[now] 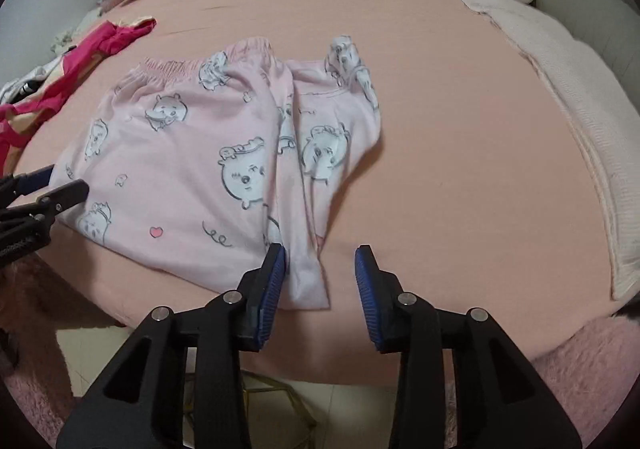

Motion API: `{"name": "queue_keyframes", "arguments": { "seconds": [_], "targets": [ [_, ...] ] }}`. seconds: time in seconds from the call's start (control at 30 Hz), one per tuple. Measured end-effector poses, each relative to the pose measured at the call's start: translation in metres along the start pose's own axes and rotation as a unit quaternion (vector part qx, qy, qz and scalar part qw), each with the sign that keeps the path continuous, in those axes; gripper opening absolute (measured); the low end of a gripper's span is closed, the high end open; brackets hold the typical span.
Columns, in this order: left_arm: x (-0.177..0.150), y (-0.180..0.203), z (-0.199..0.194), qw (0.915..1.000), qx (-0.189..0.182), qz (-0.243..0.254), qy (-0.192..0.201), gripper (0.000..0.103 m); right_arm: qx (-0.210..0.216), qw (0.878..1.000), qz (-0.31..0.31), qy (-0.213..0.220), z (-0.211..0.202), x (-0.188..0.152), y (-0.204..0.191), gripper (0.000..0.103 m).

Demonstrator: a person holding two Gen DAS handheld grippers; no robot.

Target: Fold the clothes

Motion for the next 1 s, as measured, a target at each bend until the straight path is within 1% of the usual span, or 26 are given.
{"name": "queue_keyframes", "arguments": {
  "seconds": [0.03,0.1,0.13,0.2,0.23,0.27,0.33,0.37,0.4,0.43,0.5,0.57,0.63,0.7,0.73,0.8,0.87,0.93,0.97,1.0],
  "targets": [
    [0.002,-0.004,-0.004,0.9999,-0.007,-0.011,0.006,0.073,0.009,1.000,0.010,0.000,-0.001,0.000,0.002,0.045],
    [0.006,-0.009,-0.011,0.9992,-0.020,-0.029,0.022,0.073,0.055,0.997,0.057,-0.003,-0.004,0.001,0.013,0.049],
    [0.008,-0.009,-0.010,0.9987,-0.028,-0.035,0.024,0.073,0.096,0.992,0.086,-0.011,-0.003,0.002,0.015,0.051],
    [0.012,-0.010,-0.009,0.9975,-0.044,-0.048,0.027,0.073,0.177,0.973,0.145,-0.035,0.002,0.003,0.015,0.054],
    [0.013,-0.010,-0.008,0.9972,-0.049,-0.049,0.027,0.073,0.203,0.964,0.165,-0.046,0.007,0.005,0.013,0.054],
    [0.014,-0.008,-0.007,0.9974,-0.051,-0.045,0.026,0.073,0.212,0.961,0.169,-0.056,0.013,0.005,0.008,0.055],
    [0.015,-0.004,-0.005,0.9976,-0.053,-0.037,0.025,0.073,0.202,0.966,0.149,-0.057,0.019,0.008,-0.001,0.056],
    [0.016,-0.002,-0.004,0.9976,-0.055,-0.034,0.025,0.073,0.194,0.970,0.137,-0.055,0.021,0.009,-0.006,0.050],
    [0.018,-0.002,-0.004,0.9974,-0.058,-0.034,0.027,0.073,0.191,0.972,0.129,-0.053,0.022,0.013,-0.009,0.029],
    [0.020,-0.002,-0.004,0.9970,-0.062,-0.036,0.030,0.073,0.193,0.972,0.125,-0.051,0.021,0.018,-0.012,0.021],
    [0.025,-0.004,-0.007,0.9959,-0.069,-0.044,0.038,0.073,0.195,0.973,0.117,-0.048,0.019,0.028,-0.018,0.015],
    [0.028,-0.008,-0.011,0.9939,-0.082,-0.058,0.046,0.073,0.203,0.973,0.103,-0.036,0.007,0.043,-0.019,0.014],
    [0.027,-0.013,-0.015,0.9909,-0.097,-0.079,0.051,0.073,0.211,0.974,0.078,-0.020,-0.007,0.061,-0.032,0.014],
    [0.027,-0.018,-0.020,0.9872,-0.112,-0.099,0.056,0.073,0.229,0.972,0.048,-0.013,-0.011,0.080,-0.065,0.014],
    [0.026,-0.021,-0.021,0.9849,-0.121,-0.111,0.057,0.073,0.236,0.971,0.032,-0.013,-0.012,0.084,-0.080,0.014],
    [0.024,-0.029,-0.019,0.9775,-0.145,-0.143,0.054,0.073,0.243,0.970,0.001,-0.018,-0.014,0.080,-0.103,0.014],
    [0.025,-0.037,-0.018,0.9682,-0.170,-0.174,0.058,0.073,0.247,0.968,-0.025,-0.036,-0.004,0.073,-0.128,0.014],
    [0.027,-0.041,-0.019,0.9564,-0.205,-0.198,0.064,0.073,0.239,0.968,-0.045,-0.063,0.013,0.059,-0.148,0.015],
    [0.028,-0.040,-0.018,0.9522,-0.221,-0.202,0.062,0.073,0.230,0.969,-0.054,-0.071,0.023,0.053,-0.156,0.017],
    [0.028,-0.038,-0.016,0.9476,-0.237,-0.206,0.059,0.073,0.224,0.970,-0.058,-0.070,0.028,0.050,-0.161,0.017]
  ]
}}
Point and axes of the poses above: each gripper's, at about its wrist camera, not at the fingertips, and z roughly the way its jaws point, y to its right, x to its top, the point moved 7 cm from there along z, roughly the way its jaws point, and after that the axes turned 6 degrees about -x, right-handed, at the moved point
